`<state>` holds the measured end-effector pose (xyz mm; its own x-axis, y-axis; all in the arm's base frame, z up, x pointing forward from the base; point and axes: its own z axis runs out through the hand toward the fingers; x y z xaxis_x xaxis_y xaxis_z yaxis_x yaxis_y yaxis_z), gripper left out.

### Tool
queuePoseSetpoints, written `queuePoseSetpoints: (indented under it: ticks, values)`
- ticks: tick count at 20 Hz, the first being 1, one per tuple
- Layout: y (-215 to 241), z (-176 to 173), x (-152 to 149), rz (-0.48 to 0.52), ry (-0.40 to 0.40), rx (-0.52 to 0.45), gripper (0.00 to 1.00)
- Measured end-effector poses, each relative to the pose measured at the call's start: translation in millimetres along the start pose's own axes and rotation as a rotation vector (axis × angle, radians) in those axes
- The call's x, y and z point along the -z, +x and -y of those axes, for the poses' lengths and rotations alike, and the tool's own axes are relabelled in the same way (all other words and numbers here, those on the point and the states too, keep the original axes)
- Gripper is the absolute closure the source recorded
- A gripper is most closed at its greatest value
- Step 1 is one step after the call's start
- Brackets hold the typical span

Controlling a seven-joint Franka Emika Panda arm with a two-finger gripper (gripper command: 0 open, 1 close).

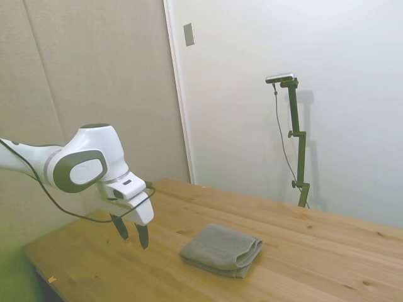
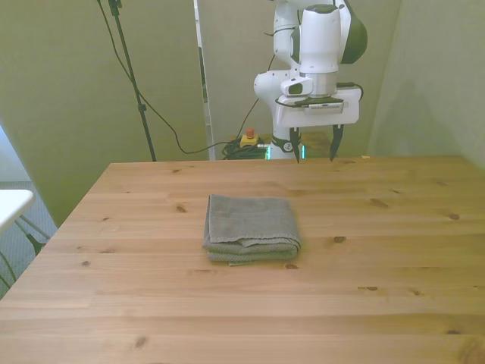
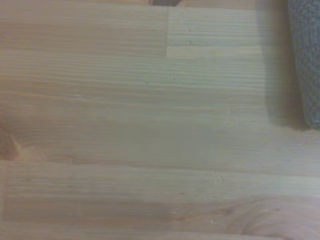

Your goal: Unfold the towel

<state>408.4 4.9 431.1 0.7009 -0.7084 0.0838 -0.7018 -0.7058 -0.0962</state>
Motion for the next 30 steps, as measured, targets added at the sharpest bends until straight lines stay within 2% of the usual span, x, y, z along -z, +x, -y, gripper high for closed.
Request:
queuePoseSetpoints:
  ticks: [4,8,14,19,22,27,30]
  values:
    - [17.6,-9.4,-1.1,-0.036,-0.007,-0.036,0.0]
    - [91.5,-50.2,-0.5,-0.064,0.011,-0.169,0.0]
    - [181.4,-101.5,1.9,-0.049,0.065,-0.26,0.0]
    - [238.9,-162.2,4.9,-0.025,0.127,-0.344,0.0]
    - [253.3,-175.5,-5.4,-0.01,0.161,-0.359,0.0]
    - [257.0,-174.9,-32.4,0.05,0.248,-0.368,0.0]
    - [252.8,-167.6,-46.0,0.114,0.315,-0.323,0.0]
